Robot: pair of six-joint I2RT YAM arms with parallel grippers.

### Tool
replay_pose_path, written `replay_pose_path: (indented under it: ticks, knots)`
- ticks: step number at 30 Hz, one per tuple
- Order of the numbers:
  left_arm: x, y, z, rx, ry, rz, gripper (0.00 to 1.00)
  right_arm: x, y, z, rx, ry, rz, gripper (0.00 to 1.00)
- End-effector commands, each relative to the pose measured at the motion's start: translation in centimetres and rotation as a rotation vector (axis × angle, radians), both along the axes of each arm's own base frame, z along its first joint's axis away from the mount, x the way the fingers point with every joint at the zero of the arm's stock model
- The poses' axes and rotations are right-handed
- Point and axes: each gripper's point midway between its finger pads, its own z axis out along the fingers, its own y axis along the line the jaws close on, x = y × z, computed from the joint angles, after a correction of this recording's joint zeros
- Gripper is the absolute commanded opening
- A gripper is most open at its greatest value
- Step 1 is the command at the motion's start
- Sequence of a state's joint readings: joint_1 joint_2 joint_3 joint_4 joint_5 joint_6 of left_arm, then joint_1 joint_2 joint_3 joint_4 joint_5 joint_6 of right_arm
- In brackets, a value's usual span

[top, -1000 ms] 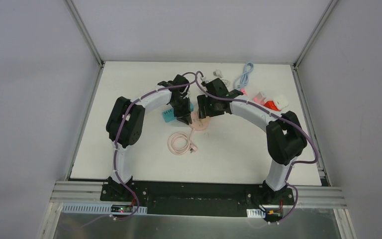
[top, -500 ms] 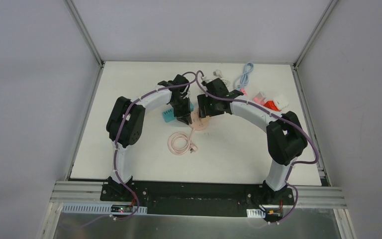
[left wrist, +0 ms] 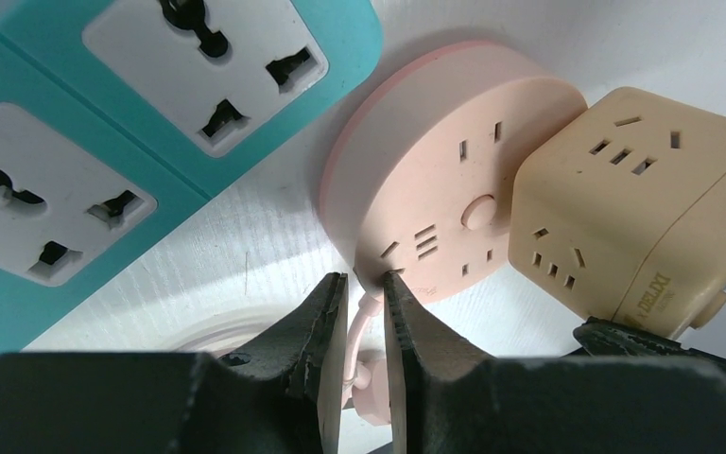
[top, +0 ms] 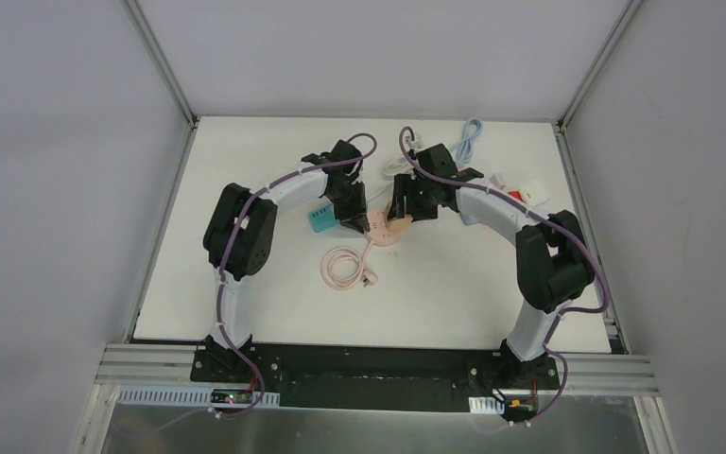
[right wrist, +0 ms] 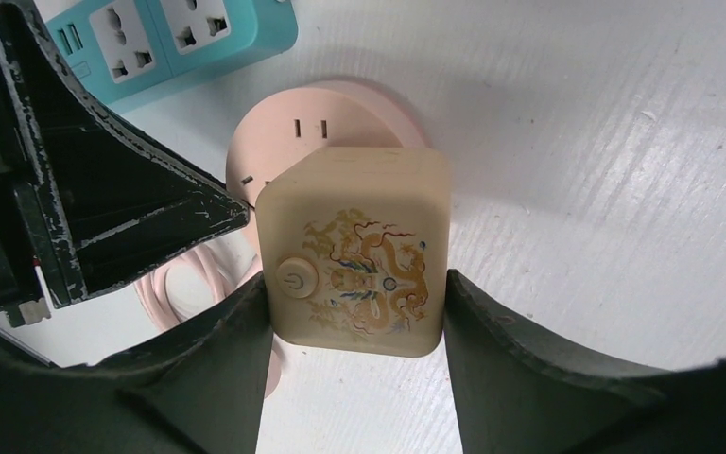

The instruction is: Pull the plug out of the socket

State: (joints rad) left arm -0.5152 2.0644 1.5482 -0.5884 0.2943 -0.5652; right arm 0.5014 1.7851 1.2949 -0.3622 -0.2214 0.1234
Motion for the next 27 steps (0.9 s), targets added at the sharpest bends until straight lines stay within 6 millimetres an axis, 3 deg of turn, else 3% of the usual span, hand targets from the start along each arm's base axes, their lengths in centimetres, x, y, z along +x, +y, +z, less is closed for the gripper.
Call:
replay_pose_path:
  ticks: [1, 5, 8, 17, 23, 27]
  knots:
    - [-1.2, 3.3, -3.8, 0.157, 0.073, 0.007, 0.20, 0.8, 3.5, 6.9, 0.113, -0.161, 0.052, 0.00]
    - [-1.1, 3.3, -3.8, 0.152, 0.075, 0.009, 0.20, 0.3, 3.2, 3.3, -0.148, -0.191, 0.083, 0.00]
    - [-1.1, 3.6, -3.8, 0.168, 0.076, 0.015, 0.20, 0.4, 2.8, 2.4, -0.232, -0.190, 0.067, 0.00]
    - [-1.0, 3.8, -3.7, 0.167, 0.100, 0.009, 0.20, 0.9, 3.9, 7.2, 0.208, -0.064, 0.036, 0.00]
    - [-0.9, 3.8, -3.7, 0.159, 0.109, 0.008, 0.20, 0.8, 3.9, 4.6, 0.086, -0.068, 0.024, 0.00]
    - [-0.9, 3.8, -3.7, 0.154, 0.111, 0.008, 0.21, 1.5, 3.2, 5.0, 0.047, -0.098, 0.012, 0.00]
